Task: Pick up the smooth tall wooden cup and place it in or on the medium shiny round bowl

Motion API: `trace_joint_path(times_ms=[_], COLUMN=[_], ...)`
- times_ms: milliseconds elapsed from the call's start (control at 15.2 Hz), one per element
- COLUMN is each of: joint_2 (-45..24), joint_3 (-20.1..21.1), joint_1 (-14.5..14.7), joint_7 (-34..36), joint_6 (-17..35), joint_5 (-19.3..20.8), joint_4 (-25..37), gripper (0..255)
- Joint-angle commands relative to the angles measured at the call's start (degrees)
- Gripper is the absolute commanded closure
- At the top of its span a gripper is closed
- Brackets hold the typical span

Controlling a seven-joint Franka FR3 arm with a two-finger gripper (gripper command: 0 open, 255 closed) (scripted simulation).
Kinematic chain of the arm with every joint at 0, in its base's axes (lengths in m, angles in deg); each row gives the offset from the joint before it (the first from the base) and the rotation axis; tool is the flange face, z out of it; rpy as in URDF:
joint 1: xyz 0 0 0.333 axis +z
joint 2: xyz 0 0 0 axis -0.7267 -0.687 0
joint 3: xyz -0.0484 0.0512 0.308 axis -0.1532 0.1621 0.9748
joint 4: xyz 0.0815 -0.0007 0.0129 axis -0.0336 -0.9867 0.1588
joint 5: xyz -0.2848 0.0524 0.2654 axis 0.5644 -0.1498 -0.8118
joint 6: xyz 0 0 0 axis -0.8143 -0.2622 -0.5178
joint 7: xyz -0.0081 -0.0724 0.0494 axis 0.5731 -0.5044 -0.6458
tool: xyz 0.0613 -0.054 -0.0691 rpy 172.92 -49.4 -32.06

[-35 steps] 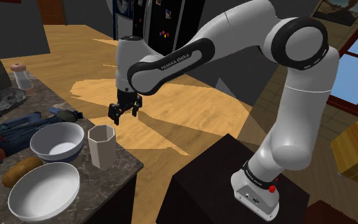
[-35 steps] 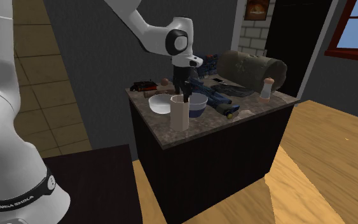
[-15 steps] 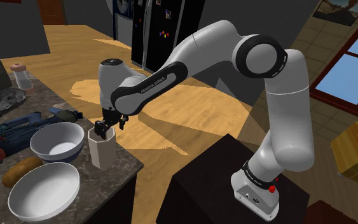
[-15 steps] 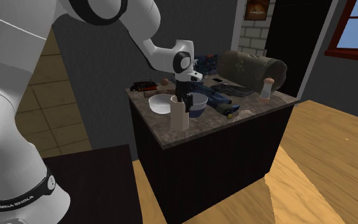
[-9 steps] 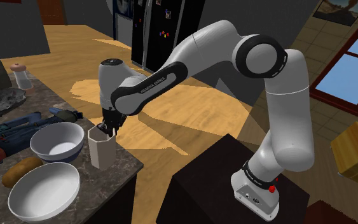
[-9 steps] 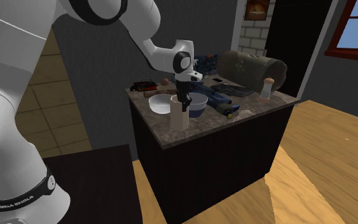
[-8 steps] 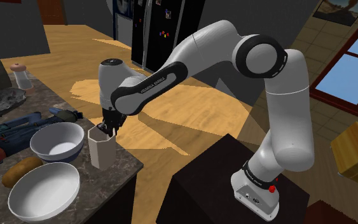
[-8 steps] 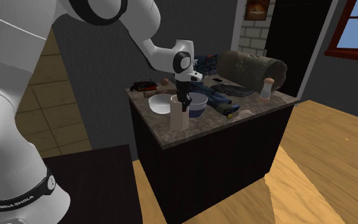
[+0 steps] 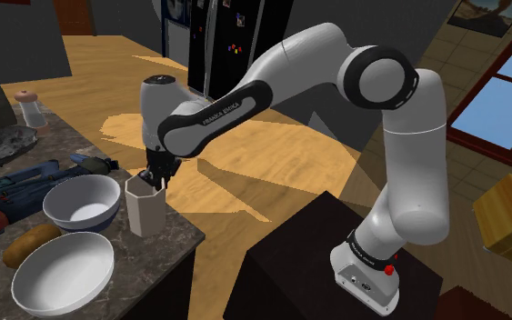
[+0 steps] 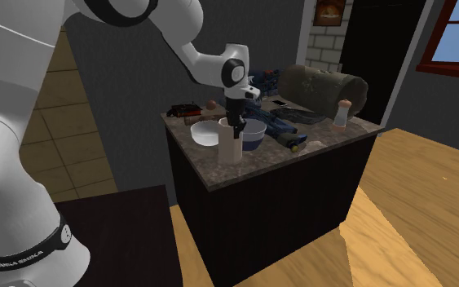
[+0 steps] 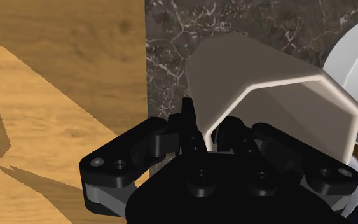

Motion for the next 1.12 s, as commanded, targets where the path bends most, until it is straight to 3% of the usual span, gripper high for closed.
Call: trace_joint_path(times_ms=[0,1056], joint_2=[0.9,7.4], joint_3=[0.2,1.8], joint_1=[-0.1,-1.1], joint_7=[-0.1,-1.6], joint_6=[-1.1,-10.5], joint_5=[-0.3,-2.9], joint_4=[0.2,3.4], gripper=[255,255])
